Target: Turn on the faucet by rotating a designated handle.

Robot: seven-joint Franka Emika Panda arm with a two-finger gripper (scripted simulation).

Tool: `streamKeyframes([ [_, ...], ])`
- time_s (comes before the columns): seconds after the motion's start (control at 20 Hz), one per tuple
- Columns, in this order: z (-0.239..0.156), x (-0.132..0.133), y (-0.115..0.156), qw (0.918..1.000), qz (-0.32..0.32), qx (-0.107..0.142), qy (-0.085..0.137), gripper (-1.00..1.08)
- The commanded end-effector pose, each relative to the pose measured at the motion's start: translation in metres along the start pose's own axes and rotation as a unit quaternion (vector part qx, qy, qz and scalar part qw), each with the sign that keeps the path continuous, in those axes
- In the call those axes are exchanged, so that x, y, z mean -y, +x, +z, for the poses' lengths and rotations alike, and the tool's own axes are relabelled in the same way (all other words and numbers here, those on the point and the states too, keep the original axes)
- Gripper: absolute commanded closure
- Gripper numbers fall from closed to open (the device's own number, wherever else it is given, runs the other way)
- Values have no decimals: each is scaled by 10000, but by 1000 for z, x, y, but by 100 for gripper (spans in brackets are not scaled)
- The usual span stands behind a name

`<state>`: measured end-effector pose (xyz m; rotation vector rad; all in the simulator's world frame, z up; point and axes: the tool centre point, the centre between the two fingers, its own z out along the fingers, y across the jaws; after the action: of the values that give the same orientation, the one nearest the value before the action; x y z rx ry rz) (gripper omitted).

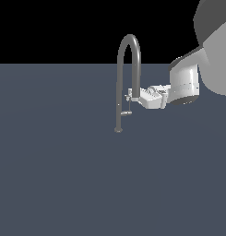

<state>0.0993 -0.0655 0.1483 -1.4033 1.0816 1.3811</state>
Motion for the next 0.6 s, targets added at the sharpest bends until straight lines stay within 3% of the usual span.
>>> streamKeyframes([
  [0.0,3,2,0,10000,25,51,5,108],
  [0.55,3,-3,-1,10000,26,52,1,108],
])
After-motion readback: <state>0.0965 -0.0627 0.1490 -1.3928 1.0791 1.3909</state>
